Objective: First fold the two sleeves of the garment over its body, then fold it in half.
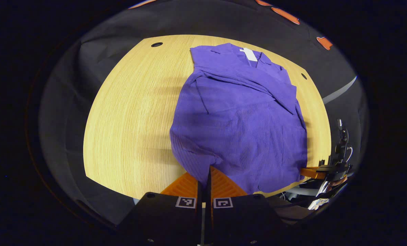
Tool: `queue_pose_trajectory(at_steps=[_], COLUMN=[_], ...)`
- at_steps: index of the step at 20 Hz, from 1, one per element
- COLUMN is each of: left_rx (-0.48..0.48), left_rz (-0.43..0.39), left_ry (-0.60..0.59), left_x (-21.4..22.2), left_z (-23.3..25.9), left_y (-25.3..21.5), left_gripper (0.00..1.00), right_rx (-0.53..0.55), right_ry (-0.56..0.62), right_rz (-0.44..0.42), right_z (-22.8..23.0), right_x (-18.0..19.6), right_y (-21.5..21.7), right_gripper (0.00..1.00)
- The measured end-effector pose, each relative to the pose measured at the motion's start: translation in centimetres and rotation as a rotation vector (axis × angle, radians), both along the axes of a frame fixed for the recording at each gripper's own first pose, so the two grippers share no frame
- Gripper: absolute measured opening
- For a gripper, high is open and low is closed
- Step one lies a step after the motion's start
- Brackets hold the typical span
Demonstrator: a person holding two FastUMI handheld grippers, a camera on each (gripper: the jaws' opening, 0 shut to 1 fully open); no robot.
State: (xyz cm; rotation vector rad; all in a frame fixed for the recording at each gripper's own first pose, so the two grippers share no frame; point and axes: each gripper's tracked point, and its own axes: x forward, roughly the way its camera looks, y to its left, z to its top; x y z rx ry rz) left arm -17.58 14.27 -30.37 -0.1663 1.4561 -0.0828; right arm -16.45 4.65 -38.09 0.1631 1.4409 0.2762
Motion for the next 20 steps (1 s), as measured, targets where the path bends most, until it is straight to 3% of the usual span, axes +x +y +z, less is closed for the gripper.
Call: queue_pose_trajectory(at_steps=[7,20], left_rx=[-0.019,-0.044], left_rz=[-0.013,-0.059], left_ry=[-0.017,-0.082], left_x=[0.6,4.7], left_z=[0.7,3.6], left_y=[-0.4,-1.3], left_gripper=[0.05,0.04], right_rx=[0.176,0.283], right_ry=[-0.039,-0.159], right_rz=[-0.123,-0.097], right_z=[4.1,11.3], right_x=[2.8,9.6], right_y=[1.2,2.5], right_gripper=[0.02,0.02])
